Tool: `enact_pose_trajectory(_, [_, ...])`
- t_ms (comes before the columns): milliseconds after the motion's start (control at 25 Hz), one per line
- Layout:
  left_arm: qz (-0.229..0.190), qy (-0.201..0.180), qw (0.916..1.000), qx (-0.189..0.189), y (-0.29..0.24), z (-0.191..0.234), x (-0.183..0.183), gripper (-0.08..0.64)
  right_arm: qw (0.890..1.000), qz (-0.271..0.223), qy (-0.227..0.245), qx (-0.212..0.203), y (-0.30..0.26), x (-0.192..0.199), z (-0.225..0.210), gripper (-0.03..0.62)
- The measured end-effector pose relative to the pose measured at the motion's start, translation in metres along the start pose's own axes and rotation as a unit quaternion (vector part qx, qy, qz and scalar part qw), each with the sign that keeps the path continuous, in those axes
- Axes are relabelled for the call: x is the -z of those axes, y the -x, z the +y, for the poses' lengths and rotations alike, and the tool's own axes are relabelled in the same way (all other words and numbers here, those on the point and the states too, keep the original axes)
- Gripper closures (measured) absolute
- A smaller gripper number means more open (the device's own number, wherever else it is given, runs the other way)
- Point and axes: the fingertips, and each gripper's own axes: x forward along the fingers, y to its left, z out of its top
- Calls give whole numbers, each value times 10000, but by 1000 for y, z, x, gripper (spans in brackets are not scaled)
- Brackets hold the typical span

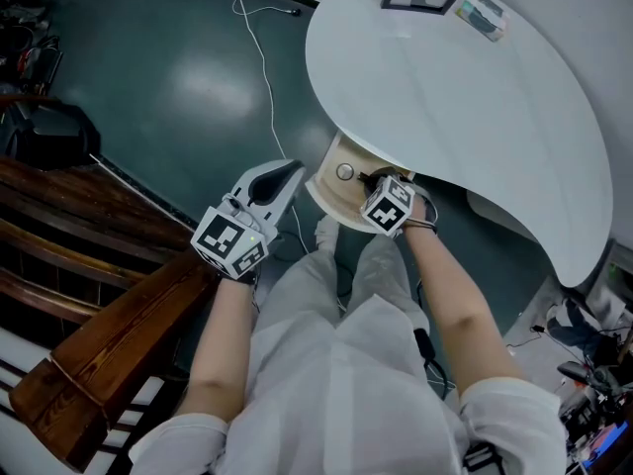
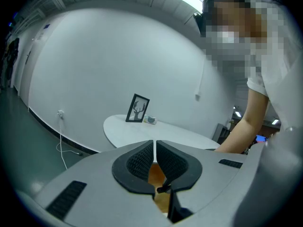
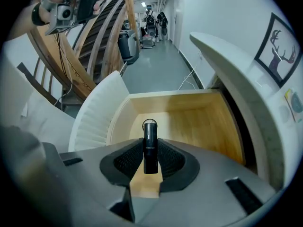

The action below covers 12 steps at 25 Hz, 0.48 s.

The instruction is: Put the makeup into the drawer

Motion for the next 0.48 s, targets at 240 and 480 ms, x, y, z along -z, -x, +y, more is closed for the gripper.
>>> enact_pose_trajectory(240, [91,38,10000,14,-7,3,10,535,9998,106,170,-64,-32,5,-1,508])
enact_pose_trajectory(480, [250,52,9997,33,-16,4,25,535,9989,185,415,-90,-58,11,-7,508])
